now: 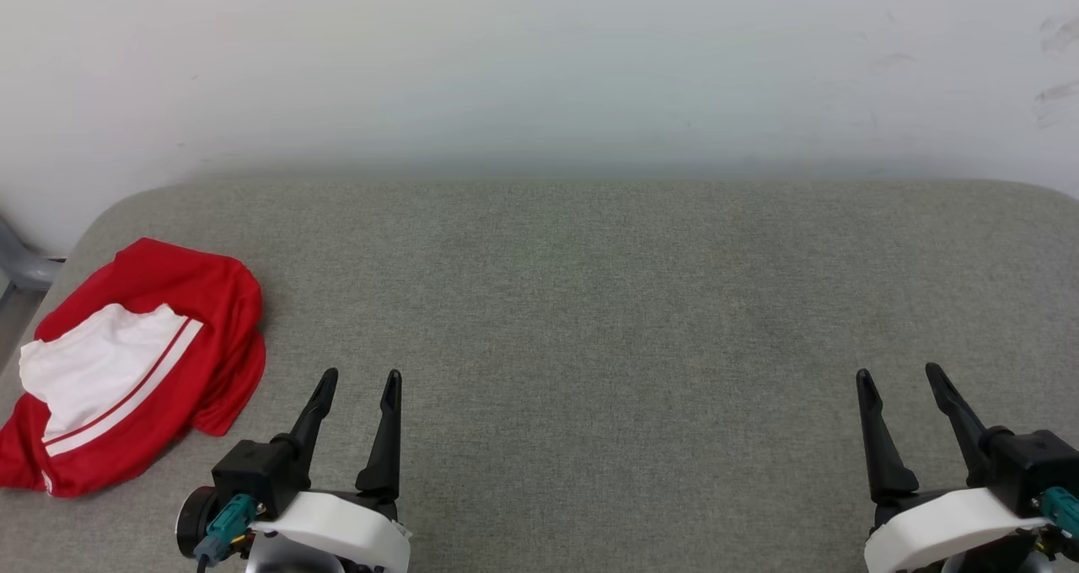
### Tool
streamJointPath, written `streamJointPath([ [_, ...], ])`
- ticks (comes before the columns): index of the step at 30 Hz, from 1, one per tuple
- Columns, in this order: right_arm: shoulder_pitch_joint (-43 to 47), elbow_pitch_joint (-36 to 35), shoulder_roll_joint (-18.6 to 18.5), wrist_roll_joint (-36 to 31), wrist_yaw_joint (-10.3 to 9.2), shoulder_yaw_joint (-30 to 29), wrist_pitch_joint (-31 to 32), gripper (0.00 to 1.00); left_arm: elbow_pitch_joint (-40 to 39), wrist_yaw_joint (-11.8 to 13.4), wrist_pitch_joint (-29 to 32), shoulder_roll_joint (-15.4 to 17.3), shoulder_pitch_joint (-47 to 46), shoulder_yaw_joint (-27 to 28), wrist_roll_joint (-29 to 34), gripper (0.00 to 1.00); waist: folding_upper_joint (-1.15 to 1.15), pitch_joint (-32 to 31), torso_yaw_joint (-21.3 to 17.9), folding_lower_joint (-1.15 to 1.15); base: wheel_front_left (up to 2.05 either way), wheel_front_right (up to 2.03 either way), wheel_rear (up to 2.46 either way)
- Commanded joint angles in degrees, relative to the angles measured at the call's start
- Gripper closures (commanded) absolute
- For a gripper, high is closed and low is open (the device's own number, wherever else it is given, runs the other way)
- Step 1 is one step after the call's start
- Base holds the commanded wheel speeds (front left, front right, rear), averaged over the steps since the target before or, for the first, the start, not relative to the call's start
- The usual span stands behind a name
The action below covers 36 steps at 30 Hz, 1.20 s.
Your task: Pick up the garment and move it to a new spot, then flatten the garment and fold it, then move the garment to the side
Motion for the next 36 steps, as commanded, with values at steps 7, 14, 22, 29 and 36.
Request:
streamJointPath([
  [7,0.6,-0.9,-0.1,-3.2,0.00,-0.1,-0.9,0.00,0.0,-0.1,-1.4,-0.1,-0.3,-0.5,2.5,0.00,0.00,0.0,0.1,-0.01,0.00,0.00,0.00],
  [14,1.0,-0.6,-0.1,-4.4,0.00,-0.2,-1.6,0.00,0.2,-0.1,-2.1,-0.2,0.1,-0.6,3.6,0.00,0.00,-0.2,0.2,-0.01,0.00,0.00,0.00],
  [22,0.8,-0.2,-0.1,-4.0,0.00,0.0,-1.9,0.00,1.7,-0.1,-2.3,-0.3,-0.6,-0.5,2.7,0.00,0.00,-0.5,2.0,-0.01,0.00,0.00,0.00],
  [29,1.0,-0.4,-0.1,-3.5,0.00,0.9,-1.9,0.00,2.4,-0.1,-2.3,-0.4,-1.1,0.8,2.7,0.00,0.00,-0.5,6.5,-0.01,0.00,0.00,0.00],
  [36,0.4,0.4,-0.1,-3.7,0.00,1.5,-1.9,0.00,2.8,-0.1,-2.3,-0.1,-1.3,2.6,4.6,0.00,0.00,-0.4,12.4,-0.01,0.00,0.00,0.00],
])
